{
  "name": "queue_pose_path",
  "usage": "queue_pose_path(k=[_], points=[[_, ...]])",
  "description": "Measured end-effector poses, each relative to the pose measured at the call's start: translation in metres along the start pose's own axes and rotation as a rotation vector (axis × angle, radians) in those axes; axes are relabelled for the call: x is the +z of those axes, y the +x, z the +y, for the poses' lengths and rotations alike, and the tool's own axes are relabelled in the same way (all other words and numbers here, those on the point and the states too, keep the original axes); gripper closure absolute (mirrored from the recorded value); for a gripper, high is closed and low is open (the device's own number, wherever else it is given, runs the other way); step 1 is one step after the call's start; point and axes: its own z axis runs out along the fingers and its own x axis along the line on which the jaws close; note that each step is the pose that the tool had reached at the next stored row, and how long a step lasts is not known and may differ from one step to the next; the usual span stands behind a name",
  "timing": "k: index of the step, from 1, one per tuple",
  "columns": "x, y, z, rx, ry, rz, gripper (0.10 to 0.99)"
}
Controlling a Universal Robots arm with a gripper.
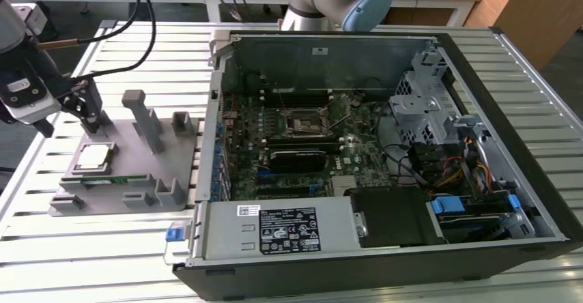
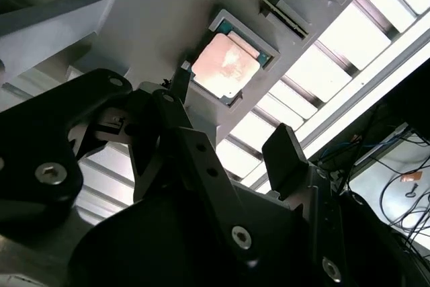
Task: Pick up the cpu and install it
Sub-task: 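Pick up the cpu and move it towards the insertion slot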
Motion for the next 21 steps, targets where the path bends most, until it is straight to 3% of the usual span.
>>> queue_pose_path(k=[15,21], points=[[0.027,0.0011,-0.0049,0.011,0.0,-0.0006,0.38],[0.0324,0.0011,-0.0051,0.027,0.0,-0.0013,0.38]])
